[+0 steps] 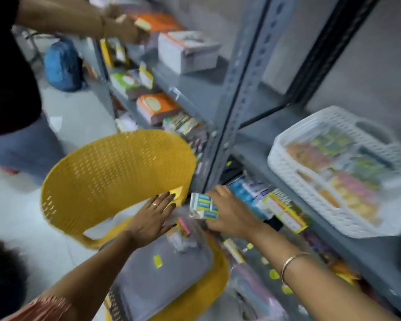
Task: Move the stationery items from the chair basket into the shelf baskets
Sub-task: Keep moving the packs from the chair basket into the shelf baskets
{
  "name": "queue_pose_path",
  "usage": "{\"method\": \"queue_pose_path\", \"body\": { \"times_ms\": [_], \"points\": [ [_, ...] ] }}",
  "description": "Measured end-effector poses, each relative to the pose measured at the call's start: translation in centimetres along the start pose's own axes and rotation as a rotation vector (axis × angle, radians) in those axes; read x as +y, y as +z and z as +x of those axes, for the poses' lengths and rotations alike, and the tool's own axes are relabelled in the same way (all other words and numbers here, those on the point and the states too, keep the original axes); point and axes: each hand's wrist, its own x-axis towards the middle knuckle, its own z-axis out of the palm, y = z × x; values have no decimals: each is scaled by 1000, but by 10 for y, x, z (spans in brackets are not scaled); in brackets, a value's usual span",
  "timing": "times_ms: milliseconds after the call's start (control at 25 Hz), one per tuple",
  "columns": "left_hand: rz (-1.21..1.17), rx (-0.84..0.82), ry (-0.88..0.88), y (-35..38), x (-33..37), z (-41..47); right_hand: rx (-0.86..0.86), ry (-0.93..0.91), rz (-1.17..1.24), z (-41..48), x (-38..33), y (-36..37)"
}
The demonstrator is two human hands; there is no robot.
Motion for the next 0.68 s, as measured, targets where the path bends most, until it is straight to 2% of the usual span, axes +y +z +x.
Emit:
{"method": "queue_pose_path", "body": {
  "times_ms": [320, 520, 680],
  "points": [
    [-9, 214, 224, -86, 71, 158, 293, 188, -59, -54, 23, -163],
    [-17, 111, 314, -85, 83, 210, 367, 422, -59, -85, 81, -197],
    [-27, 74, 348, -79, 83, 237, 319, 660, -33, -109, 135, -204]
  ]
}}
